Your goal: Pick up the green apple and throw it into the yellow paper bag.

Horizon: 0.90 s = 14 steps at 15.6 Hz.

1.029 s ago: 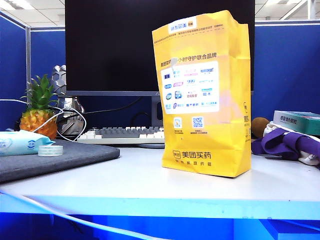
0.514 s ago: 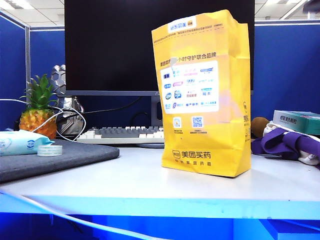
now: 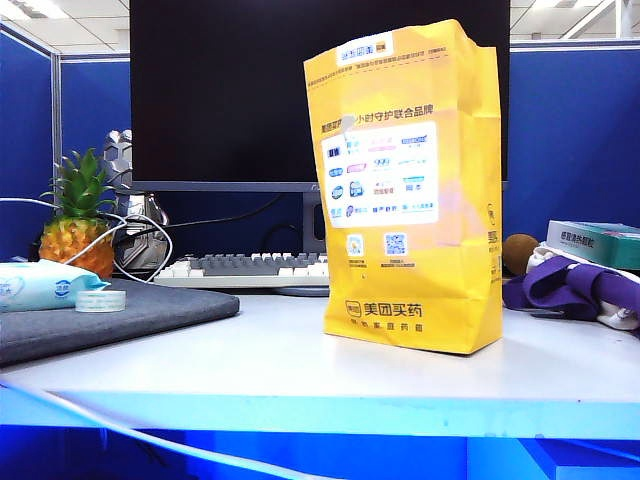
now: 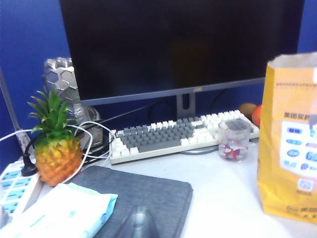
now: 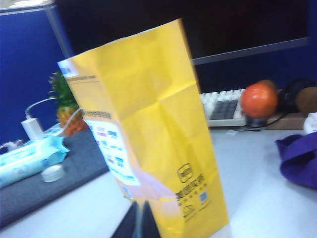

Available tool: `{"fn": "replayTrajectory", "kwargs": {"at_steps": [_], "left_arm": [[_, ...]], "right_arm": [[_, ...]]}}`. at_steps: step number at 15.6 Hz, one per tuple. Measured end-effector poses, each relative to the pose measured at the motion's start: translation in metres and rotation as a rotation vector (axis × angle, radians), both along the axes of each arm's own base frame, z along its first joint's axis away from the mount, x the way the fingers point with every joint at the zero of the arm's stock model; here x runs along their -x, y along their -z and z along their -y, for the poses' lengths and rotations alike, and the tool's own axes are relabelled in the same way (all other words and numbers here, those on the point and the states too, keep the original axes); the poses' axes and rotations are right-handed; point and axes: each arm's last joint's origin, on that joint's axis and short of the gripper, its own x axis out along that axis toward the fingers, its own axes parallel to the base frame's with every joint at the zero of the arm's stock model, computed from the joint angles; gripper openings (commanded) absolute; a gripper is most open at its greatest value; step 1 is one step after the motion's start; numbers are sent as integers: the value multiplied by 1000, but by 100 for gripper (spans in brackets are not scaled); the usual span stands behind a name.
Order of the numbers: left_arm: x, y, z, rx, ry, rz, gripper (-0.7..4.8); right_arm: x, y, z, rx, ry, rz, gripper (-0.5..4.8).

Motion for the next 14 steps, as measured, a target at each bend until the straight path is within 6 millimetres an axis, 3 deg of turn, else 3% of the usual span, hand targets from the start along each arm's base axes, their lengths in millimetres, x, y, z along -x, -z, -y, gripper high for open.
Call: {"fn": "replayTrajectory", "kwargs": {"at_steps": [14], "left_arm": [[3, 6, -1, -11, 22, -2, 22]], "right_arm": [[3, 3, 1, -31, 1, 10, 18]]}}
